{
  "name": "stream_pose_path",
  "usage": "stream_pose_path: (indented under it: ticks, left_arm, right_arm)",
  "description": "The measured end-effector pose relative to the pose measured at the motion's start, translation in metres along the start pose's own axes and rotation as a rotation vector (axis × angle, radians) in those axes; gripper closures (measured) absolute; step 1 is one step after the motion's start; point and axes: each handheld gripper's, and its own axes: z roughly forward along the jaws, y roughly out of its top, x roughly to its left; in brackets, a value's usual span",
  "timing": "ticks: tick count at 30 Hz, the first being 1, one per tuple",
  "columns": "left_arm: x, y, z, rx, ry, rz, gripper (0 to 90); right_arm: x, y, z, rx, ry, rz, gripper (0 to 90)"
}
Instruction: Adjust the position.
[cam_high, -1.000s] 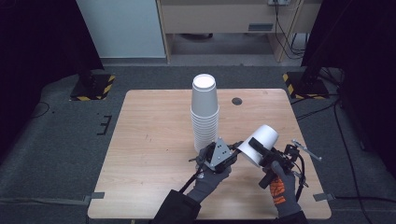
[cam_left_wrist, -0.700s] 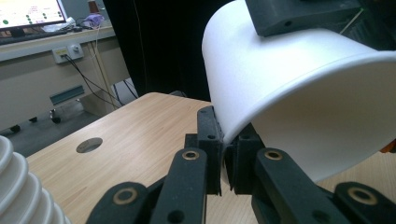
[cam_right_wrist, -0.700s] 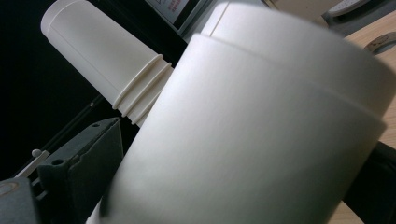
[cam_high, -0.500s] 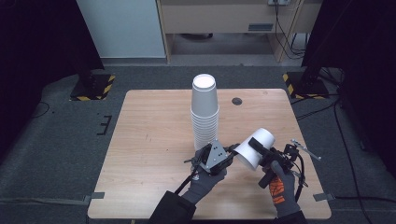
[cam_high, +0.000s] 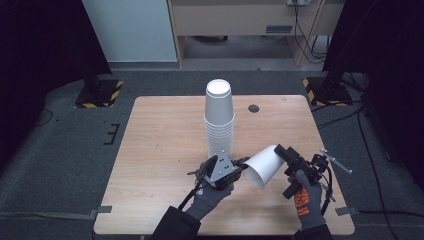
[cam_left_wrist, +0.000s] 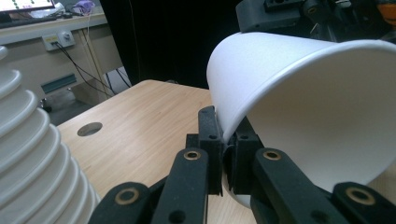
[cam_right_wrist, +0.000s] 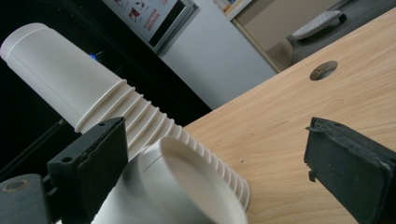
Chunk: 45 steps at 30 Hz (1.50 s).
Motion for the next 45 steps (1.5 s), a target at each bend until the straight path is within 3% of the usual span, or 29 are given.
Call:
stream_pose_path:
  ticks: [5,19,29,35,45]
  left_arm:
    - [0.003,-0.002,-0.010,0.011,-0.003,-0.006,86.0]
    - [0.017,-0.006,-0.044,0.004,0.010,-0.047,86.0]
    - [0.034,-0.015,-0.075,0.013,0.047,-0.091,86.1]
    - [0.041,-0.020,-0.090,0.035,0.048,-0.120,86.0]
    - [0.052,-0.026,-0.113,0.082,0.056,-0.149,86.1]
  right_arm:
    - [-0.004,0.003,-0.002,-0.013,-0.022,-0.027,7.8]
    - [-0.018,0.007,-0.006,-0.013,-0.146,-0.157,9.5]
    - [-0.021,0.006,-0.007,0.032,-0.244,-0.305,10.4]
    - [-0.023,0.004,-0.006,0.076,-0.295,-0.397,10.8]
    - [-0.025,0.001,-0.005,0.117,-0.323,-0.445,10.6]
